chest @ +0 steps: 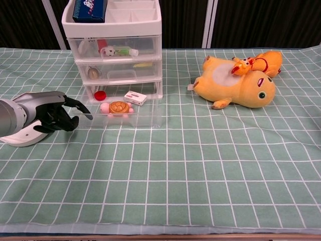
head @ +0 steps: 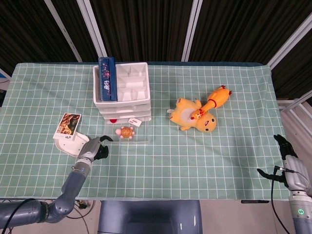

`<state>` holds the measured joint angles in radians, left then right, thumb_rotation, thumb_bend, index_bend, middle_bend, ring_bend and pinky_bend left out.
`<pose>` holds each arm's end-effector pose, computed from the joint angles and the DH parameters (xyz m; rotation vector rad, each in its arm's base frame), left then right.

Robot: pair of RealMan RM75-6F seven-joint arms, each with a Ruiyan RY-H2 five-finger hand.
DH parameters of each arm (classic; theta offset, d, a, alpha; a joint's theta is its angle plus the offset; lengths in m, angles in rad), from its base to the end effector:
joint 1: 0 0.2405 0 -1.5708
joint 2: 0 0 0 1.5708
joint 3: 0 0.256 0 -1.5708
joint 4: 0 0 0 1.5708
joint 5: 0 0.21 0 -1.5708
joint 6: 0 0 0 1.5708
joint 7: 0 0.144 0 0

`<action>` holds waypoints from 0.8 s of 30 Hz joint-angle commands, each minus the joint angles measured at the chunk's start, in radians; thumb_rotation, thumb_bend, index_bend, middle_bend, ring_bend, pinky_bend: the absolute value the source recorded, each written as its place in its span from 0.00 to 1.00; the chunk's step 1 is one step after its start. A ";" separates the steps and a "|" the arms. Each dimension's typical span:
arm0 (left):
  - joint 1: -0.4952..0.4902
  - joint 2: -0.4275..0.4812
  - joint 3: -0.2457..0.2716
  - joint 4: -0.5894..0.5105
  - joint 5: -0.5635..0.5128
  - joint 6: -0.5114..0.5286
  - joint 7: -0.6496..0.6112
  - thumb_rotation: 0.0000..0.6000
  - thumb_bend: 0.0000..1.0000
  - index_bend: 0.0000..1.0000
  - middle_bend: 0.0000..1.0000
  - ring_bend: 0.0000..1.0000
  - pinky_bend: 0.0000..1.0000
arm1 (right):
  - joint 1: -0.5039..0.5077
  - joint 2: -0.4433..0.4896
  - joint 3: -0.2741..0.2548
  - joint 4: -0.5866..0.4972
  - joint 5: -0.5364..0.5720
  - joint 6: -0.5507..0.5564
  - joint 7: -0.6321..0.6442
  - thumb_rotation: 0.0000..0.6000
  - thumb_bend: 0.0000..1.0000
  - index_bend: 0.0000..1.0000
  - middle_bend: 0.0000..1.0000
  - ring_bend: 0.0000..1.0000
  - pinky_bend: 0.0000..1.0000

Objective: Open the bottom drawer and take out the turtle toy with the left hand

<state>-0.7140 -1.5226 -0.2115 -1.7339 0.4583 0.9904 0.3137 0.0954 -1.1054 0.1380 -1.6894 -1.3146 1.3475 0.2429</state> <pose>-0.1729 0.3028 -0.0287 -1.4251 -1.7287 -0.7534 -0.3175 -0.1993 0.1588 1.1297 -1.2427 1.0462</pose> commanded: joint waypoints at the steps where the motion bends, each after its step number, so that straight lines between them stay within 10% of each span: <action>1: 0.006 0.008 0.008 -0.013 0.006 0.003 -0.004 1.00 0.68 0.32 0.97 0.99 1.00 | 0.000 0.000 0.000 0.000 0.000 0.000 0.000 1.00 0.13 0.00 0.00 0.00 0.18; 12: 0.029 0.045 0.038 -0.077 0.039 0.013 -0.021 1.00 0.66 0.32 0.97 0.99 1.00 | 0.000 0.000 0.001 -0.001 0.002 -0.001 -0.001 1.00 0.13 0.00 0.00 0.00 0.18; 24: 0.029 0.046 0.024 -0.089 0.118 0.049 -0.033 1.00 0.32 0.24 0.97 0.99 1.00 | 0.000 0.000 0.001 -0.002 0.003 -0.002 -0.001 1.00 0.13 0.00 0.00 0.00 0.18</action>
<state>-0.6826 -1.4768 -0.1824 -1.8214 0.5676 1.0325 0.2795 0.0953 -1.1050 0.1392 -1.6916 -1.3111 1.3459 0.2424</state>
